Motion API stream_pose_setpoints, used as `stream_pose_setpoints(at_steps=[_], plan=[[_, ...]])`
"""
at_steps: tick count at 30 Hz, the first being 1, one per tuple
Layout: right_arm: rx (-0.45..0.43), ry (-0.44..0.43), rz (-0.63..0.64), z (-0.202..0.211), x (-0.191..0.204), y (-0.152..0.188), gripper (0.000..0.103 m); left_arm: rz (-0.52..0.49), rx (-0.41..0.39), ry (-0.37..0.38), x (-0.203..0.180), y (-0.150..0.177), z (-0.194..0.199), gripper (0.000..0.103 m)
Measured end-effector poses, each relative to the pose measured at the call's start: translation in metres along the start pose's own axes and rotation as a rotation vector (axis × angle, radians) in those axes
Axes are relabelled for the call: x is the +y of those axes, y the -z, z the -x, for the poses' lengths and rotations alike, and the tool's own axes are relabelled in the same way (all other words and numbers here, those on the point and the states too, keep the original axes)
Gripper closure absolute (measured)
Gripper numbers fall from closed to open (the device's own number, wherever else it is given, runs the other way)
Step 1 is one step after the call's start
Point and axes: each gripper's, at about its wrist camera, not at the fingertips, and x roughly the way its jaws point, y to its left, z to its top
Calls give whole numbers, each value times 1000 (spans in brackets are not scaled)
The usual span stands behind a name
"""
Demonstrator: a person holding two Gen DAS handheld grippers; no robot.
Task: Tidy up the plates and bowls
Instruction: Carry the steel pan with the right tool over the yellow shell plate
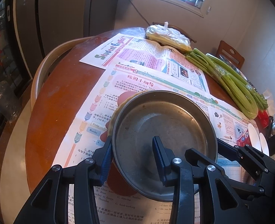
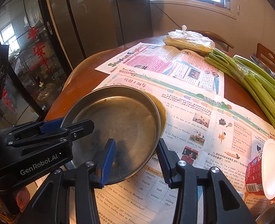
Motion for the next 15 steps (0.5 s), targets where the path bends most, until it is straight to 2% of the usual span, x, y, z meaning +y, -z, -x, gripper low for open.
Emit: stream_pose_setpoints(at_steps=[15], plan=[[-9,66,38,-7,4,0,57,-2,19,-1,-3,0,-10,61]])
